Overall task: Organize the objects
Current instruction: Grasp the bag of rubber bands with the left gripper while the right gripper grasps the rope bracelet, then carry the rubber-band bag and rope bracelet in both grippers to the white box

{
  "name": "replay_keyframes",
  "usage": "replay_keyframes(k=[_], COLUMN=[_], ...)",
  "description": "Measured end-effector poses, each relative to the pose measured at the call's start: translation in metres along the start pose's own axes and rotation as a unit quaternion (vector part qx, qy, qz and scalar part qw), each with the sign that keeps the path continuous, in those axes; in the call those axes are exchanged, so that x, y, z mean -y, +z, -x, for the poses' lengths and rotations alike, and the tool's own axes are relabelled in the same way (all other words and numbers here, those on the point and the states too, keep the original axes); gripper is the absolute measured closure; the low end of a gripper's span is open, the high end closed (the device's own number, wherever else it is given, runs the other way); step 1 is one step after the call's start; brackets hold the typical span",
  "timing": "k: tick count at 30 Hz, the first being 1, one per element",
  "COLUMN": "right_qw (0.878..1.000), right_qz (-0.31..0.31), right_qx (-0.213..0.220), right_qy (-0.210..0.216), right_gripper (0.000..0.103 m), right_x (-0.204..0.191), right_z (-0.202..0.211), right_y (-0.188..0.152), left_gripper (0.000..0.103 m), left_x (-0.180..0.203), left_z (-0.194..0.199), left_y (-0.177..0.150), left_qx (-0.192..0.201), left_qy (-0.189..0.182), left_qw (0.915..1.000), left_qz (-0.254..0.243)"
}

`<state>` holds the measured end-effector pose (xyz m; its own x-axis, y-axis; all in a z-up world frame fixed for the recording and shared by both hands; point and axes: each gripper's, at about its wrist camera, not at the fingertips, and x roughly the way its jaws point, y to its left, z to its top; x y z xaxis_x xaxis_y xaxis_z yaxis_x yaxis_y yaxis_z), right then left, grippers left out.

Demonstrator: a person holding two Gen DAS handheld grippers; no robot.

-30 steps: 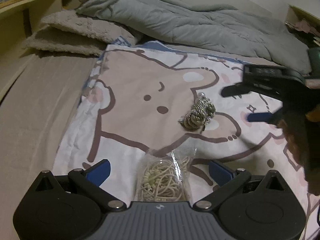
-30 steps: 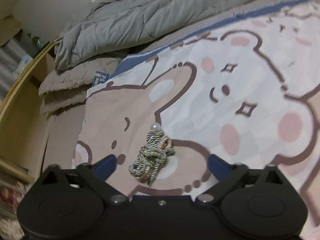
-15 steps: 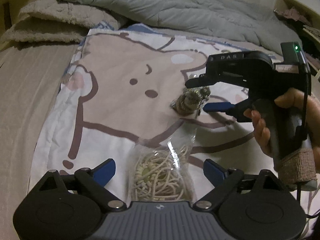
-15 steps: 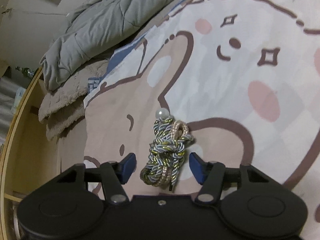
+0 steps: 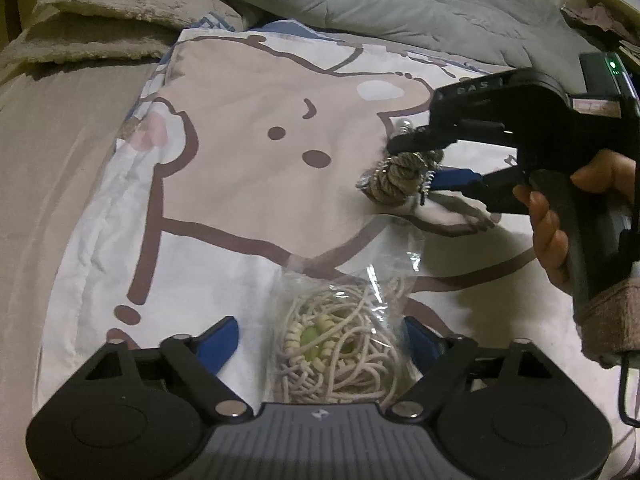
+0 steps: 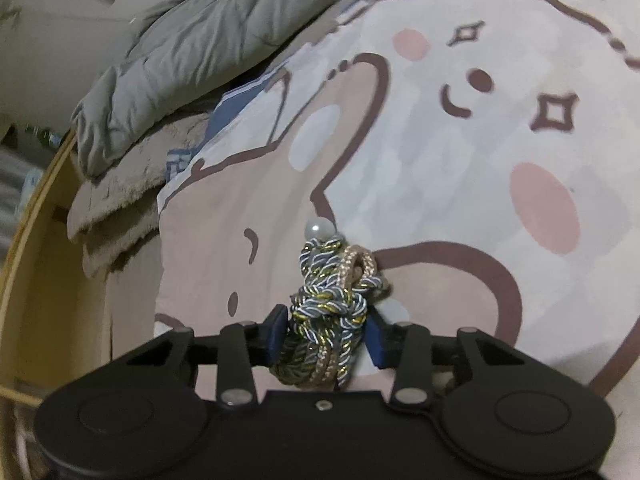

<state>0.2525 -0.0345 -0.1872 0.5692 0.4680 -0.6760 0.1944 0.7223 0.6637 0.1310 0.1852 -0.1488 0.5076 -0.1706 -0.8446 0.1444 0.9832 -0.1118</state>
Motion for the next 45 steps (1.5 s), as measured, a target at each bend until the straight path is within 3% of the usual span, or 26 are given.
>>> replay_keyframes(k=[2,7,13,25,45], right_qw=[1.000,0.998,0.992,0.976,0.940], right_qz=[0.021,0.065,0.126,0.218,0.339], right_qx=[0.001,-0.002,-0.004,-0.008,0.026], right_qy=[-0.001,0.001,-0.005,-0.014,-0.040], right_gripper=[0.063,0.064,0.064,0.064,0.064], right_x=[-0.003,-0.008,-0.012,-0.023,-0.006], right_z=[0.001,0.009,0.035,0.096,0.208], right_y=[-0.001,0.001,0.010,0.011,0.021], left_gripper=[0.037,0.043,0.044,0.044,0.044], left_x=[-0.001,0.003,0.004,0.028,0.107], left_z=[0.001,0.003,0.014,0.060,0.099], left_y=[0.002,0.006,0.011,0.033,0.050], left_qx=[-0.003,-0.010,-0.005,0.055,0.110], left_qy=[-0.012,-0.009,0.018,0.049,0.054], left_qw=[0.9999,0.9998,0.9992,0.9948,0.9903], left_qz=[0.010,0.015,0.034,0.070,0.065])
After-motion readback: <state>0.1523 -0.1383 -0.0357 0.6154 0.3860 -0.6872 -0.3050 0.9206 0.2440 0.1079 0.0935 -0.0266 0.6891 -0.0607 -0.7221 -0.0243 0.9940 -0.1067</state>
